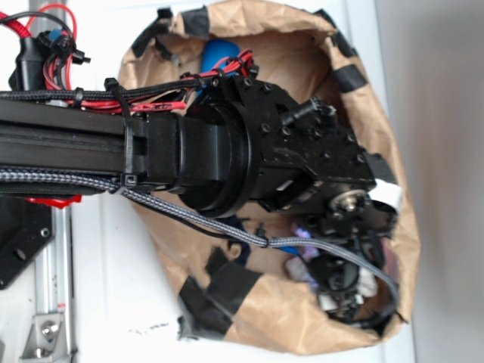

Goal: Grab the white paper.

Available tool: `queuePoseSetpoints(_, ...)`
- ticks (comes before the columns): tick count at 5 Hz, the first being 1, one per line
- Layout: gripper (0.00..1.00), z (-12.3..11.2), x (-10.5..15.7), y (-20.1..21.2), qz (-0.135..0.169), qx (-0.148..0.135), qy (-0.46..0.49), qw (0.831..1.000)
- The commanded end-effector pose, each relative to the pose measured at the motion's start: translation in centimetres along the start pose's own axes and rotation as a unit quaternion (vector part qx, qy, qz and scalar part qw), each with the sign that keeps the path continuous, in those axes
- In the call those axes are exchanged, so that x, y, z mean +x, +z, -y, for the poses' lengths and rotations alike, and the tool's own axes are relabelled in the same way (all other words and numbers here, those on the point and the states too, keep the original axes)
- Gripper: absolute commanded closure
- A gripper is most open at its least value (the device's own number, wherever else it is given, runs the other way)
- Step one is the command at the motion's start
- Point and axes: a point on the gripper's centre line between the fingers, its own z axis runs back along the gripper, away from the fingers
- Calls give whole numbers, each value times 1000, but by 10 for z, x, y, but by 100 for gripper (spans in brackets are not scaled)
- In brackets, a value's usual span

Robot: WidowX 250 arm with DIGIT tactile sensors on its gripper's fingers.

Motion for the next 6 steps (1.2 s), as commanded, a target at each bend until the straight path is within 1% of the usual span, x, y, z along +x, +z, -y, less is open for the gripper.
queuePoseSetpoints(1,100,15,-17,23,-1,34,-2,999)
queuePoseSetpoints(2,100,9,-21,75,26,69,-35,997)
queuePoseSetpoints(3,100,-5,-26,130,80,102,-34,991)
queuePoseSetpoints(4,100,-25,-31,167,106,119,-23,987)
queuePoseSetpoints(5,100,-45,-40,199,132,112,-75,982)
queuePoseSetpoints(6,100,-44,-46,207,139,149,-81,976)
